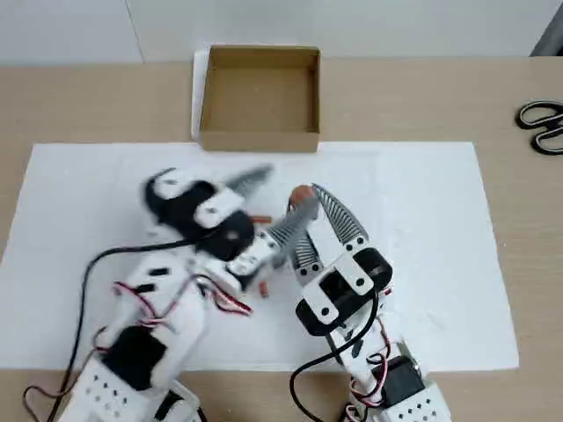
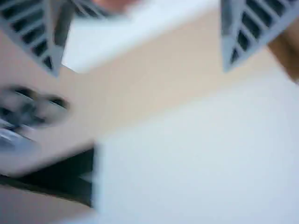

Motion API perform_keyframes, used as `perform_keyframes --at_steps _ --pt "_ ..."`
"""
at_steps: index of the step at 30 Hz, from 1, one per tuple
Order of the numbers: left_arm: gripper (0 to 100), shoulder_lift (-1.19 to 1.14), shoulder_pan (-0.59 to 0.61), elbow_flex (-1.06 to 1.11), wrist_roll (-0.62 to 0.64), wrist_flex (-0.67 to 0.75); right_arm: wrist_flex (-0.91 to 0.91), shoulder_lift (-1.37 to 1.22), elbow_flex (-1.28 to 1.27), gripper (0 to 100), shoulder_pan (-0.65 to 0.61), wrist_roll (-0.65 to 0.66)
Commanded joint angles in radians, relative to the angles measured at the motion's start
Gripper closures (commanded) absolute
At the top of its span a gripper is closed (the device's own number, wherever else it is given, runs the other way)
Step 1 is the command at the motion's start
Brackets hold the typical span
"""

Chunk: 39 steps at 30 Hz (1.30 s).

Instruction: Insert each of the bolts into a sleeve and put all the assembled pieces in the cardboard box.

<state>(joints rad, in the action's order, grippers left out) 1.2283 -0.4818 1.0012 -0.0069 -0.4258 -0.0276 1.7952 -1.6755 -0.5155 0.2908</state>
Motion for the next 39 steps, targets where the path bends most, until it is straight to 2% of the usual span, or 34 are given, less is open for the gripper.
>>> perform_keyframes --at_steps 1,3,7,13,18,20,28,32,37,39 --pt "81 0.015 0.084 -0.084 -0.064 0.037 0.007 0.008 -0.008 99.5 -0.002 0.017" --pt "85 0.026 0.110 -0.101 -0.066 0.037 -0.090 0.008 -0.008 99.5 -0.002 0.071" --pt "100 0.135 0.155 -0.074 -0.068 0.037 -0.305 0.008 0.087 99.6 0.019 0.153" --pt "100 0.368 0.287 0.203 -0.066 0.041 -0.450 -0.094 0.351 99.6 0.170 0.144" --pt "100 0.592 0.384 0.437 -0.066 0.041 -0.460 -0.429 0.554 99.6 0.213 -0.092" --pt "100 0.598 0.423 0.467 -0.063 0.043 -0.438 -0.610 0.646 99.6 0.213 -0.157" --pt "100 0.588 0.549 0.490 -0.061 0.038 -0.071 -1.314 1.048 99.6 0.209 -0.183" --pt "100 0.588 0.600 0.490 -0.061 0.038 -0.025 -1.675 1.356 99.6 0.208 -0.203" --pt "99 0.588 0.620 0.490 -0.060 0.037 -0.048 -2.129 1.818 99.6 0.209 -0.545" --pt "99 0.589 0.620 0.489 -0.060 0.037 -0.071 -2.295 2.001 99.6 0.209 -0.623"
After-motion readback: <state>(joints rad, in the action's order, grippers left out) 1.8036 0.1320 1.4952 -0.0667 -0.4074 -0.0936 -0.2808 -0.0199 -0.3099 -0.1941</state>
